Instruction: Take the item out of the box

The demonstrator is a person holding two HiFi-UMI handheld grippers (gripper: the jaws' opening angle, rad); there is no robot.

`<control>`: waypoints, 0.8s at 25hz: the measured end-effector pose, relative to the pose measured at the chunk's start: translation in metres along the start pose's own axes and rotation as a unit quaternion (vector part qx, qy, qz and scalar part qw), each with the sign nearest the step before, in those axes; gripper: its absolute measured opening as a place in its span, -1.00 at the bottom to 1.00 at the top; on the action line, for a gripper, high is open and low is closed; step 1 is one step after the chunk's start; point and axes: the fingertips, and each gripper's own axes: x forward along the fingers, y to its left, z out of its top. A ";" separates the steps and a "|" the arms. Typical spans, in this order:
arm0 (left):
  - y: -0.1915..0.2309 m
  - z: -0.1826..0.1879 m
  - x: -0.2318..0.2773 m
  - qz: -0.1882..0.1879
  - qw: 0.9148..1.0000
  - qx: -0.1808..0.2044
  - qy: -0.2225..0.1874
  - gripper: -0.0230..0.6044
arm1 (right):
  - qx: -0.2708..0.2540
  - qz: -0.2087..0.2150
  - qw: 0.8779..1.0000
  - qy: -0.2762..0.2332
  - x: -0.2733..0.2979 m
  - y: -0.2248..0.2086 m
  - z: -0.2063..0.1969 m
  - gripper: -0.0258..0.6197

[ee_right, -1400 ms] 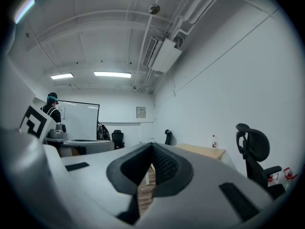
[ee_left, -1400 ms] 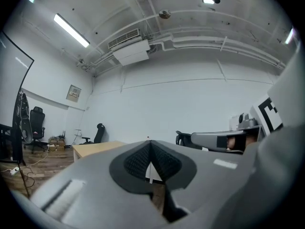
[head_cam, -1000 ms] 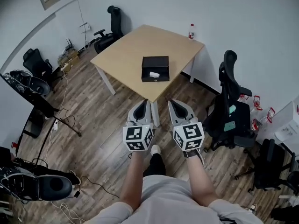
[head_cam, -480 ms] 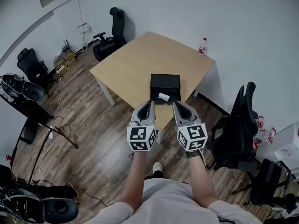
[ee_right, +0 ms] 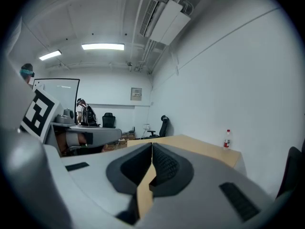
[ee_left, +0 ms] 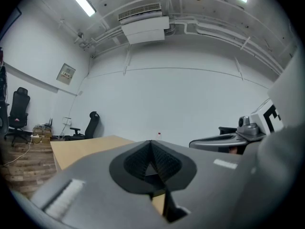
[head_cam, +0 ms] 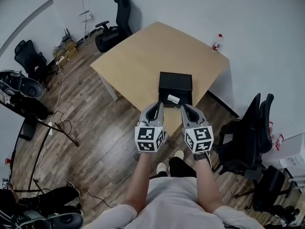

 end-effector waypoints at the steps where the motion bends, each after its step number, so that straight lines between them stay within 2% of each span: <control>1: 0.002 -0.004 0.005 -0.002 1.000 -0.001 0.006 -0.91 | 0.003 -0.001 1.000 0.006 0.006 -0.005 -0.006 -0.88; 5: 0.014 -0.011 0.032 -0.004 1.000 0.001 0.016 -0.91 | 0.011 0.000 1.000 0.020 0.038 -0.030 -0.020 -0.88; 11: 0.052 -0.012 0.083 0.018 1.000 0.009 0.017 -0.91 | -0.002 0.019 0.999 0.035 0.101 -0.058 -0.026 -0.88; 20: 0.071 -0.040 0.168 -0.004 0.999 -0.001 0.047 -0.91 | -0.005 0.046 0.992 0.121 0.176 -0.107 -0.079 -0.88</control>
